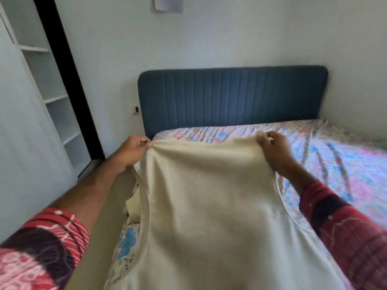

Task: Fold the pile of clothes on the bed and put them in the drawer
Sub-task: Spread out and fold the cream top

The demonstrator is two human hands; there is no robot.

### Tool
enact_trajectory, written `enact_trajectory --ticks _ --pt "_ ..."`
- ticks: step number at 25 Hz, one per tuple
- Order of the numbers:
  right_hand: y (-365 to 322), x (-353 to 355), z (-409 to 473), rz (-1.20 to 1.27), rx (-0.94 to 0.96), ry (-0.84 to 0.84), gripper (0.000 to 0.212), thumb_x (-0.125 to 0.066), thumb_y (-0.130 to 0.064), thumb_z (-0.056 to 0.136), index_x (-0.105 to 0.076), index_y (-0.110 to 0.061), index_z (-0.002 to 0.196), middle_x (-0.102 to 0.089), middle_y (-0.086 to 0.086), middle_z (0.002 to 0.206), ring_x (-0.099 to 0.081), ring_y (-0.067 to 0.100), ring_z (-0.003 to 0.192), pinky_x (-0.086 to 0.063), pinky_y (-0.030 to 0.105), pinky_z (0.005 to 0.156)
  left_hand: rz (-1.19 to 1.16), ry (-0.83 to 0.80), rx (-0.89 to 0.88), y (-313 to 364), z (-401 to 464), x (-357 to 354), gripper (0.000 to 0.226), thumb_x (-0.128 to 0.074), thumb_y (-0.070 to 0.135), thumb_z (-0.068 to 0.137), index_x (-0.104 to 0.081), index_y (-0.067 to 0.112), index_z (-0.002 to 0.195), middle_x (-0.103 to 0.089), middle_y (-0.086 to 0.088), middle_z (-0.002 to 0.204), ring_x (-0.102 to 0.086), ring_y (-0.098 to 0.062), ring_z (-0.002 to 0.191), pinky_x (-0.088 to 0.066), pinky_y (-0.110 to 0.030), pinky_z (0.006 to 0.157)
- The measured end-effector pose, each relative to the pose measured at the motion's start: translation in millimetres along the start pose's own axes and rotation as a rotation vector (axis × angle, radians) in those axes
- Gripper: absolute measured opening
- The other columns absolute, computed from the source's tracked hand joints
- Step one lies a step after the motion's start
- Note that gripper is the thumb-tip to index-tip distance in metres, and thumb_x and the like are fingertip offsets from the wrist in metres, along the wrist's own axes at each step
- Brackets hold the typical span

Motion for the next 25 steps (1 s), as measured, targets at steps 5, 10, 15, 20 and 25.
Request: enact_trajectory --ticks 5,10,15,20,25 --pt "103.4 -105.6 0.3 -0.052 -0.137 -0.077 0.026 -0.063 -0.036 0.101 -0.069 -0.011 0.095 -0.066 0.012 0.074 -0.060 0.030 0.071 -0.036 0.034 0.062 0.098 0.021 0.044 -123.3 36.5 -90.6 0.027 -0.061 0.004 0.098 -0.062 0.015 0.073 -0.054 -0.001 0.066 -0.049 -0.018 0.065 -0.033 -0.031 0.064" --pt "170.1 -168.2 4.2 -0.439 -0.319 -0.275 0.031 -0.071 -0.044 0.090 -0.065 -0.021 0.111 -0.071 0.015 0.105 -0.068 0.038 0.099 -0.054 0.042 0.080 0.096 0.003 0.183 -201.6 62.6 -141.5 0.011 -0.065 0.018 0.097 -0.068 0.018 0.086 -0.071 -0.003 0.087 -0.067 -0.026 0.087 -0.047 -0.032 0.075" --pt "119.6 -202.1 18.4 -0.672 0.097 -0.260 0.017 -0.067 -0.018 0.083 -0.069 -0.024 0.099 -0.068 0.007 0.104 -0.063 0.036 0.100 -0.051 0.046 0.083 0.198 0.450 -0.081 -174.5 15.2 -107.0 0.009 -0.051 0.006 0.097 -0.060 0.007 0.098 -0.062 -0.007 0.092 -0.055 -0.028 0.086 -0.044 -0.041 0.077" --pt "106.7 -183.9 -5.4 -0.385 0.020 -0.242 0.011 -0.070 -0.018 0.086 -0.072 -0.027 0.093 -0.074 -0.006 0.097 -0.068 0.025 0.088 -0.055 0.041 0.082 0.161 0.304 -0.063 -170.1 -52.2 -112.4 0.015 -0.052 0.012 0.103 -0.058 0.010 0.090 -0.058 0.000 0.073 -0.054 -0.020 0.066 -0.041 -0.033 0.060" --pt "141.2 -116.4 -118.7 -0.435 -0.123 -0.528 0.024 -0.081 -0.034 0.084 -0.067 -0.038 0.103 -0.070 -0.004 0.114 -0.067 0.020 0.104 -0.054 0.042 0.090 0.164 0.075 0.205 -196.0 -134.7 -124.2 0.043 -0.050 0.052 0.098 -0.058 0.017 0.075 -0.060 0.000 0.060 -0.060 -0.018 0.060 -0.047 -0.039 0.059"
Point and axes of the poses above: each hand's wrist, its own z-axis towards the middle knuckle, its own x-axis out of the back of the hand, y = z × x, the point moved 9 cm from there along z, towards the middle knuckle
